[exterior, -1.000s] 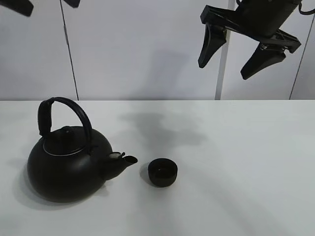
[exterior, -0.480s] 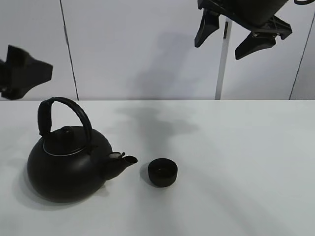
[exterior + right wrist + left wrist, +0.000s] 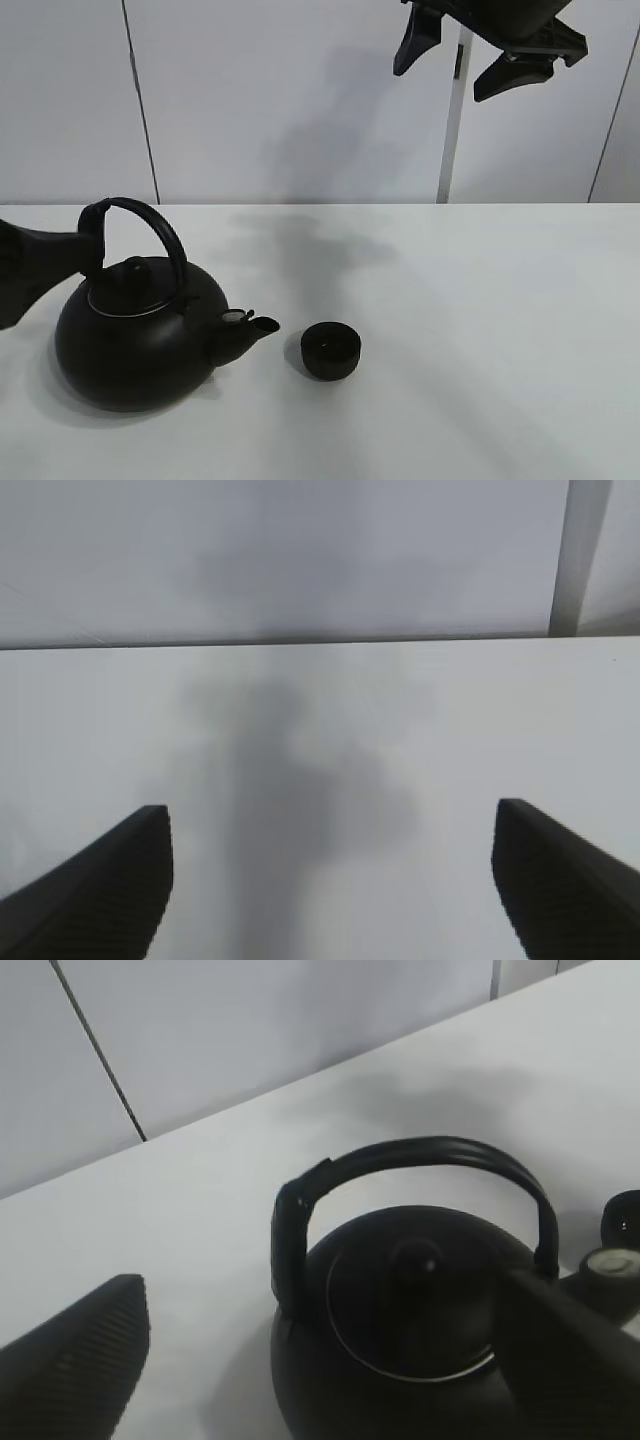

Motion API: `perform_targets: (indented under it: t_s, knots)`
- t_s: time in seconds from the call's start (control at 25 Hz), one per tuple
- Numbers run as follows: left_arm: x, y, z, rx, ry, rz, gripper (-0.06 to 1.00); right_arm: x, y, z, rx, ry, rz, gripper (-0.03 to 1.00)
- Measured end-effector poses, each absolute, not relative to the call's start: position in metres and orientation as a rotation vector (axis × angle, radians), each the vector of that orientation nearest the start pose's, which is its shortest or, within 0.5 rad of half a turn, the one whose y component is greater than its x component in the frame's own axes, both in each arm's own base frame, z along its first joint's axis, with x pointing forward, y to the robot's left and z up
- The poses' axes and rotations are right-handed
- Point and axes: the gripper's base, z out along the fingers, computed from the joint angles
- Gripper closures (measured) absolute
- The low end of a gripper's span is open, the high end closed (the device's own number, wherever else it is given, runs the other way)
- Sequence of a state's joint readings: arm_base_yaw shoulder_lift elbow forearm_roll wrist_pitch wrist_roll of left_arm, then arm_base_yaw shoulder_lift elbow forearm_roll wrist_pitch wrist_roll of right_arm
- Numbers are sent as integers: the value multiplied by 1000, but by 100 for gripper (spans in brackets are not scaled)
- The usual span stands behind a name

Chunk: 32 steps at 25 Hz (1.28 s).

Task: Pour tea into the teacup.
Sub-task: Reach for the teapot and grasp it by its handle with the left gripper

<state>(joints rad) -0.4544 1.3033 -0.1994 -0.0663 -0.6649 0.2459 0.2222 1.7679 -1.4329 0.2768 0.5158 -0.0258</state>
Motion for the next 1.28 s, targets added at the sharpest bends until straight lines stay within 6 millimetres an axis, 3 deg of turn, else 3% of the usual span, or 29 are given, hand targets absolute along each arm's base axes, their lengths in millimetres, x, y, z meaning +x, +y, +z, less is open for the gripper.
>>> perform_targets:
  t_s: [0.56,0.84,1.28]
  knots:
    - [199,-93,132,580,1824,-140,28,396,102,292,-72,2323,376,37]
    - [205,-84,134,481,1806,-151,28,396,102,292,-72,2323,376,37]
    - [218,-81,131,486,1819,-152,28,396,102,292,-72,2322,376,37]
